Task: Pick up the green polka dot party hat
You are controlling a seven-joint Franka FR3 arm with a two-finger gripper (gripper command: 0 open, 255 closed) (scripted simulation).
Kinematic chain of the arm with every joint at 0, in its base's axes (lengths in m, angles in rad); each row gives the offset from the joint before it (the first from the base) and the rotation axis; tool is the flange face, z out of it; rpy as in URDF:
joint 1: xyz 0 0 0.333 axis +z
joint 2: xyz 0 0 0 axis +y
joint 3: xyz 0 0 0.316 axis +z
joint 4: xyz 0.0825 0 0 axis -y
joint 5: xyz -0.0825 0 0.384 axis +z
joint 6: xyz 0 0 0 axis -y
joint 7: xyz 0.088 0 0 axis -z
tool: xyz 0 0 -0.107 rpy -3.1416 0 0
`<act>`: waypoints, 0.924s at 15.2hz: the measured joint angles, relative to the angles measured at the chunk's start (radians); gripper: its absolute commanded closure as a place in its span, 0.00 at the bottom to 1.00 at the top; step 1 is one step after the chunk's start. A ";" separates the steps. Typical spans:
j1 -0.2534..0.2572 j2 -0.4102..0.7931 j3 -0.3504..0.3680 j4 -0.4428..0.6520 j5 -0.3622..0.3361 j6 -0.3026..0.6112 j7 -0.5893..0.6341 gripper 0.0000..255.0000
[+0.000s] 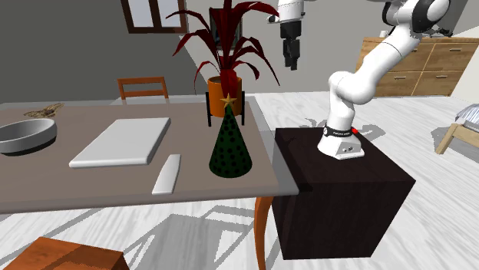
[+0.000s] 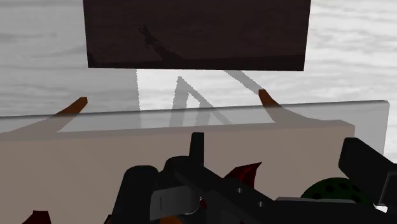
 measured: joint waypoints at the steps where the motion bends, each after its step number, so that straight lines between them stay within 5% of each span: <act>1: 0.000 0.000 0.000 0.000 0.000 0.000 0.000 0.00; 14: 0.037 0.363 0.194 0.256 0.037 0.170 0.200 0.00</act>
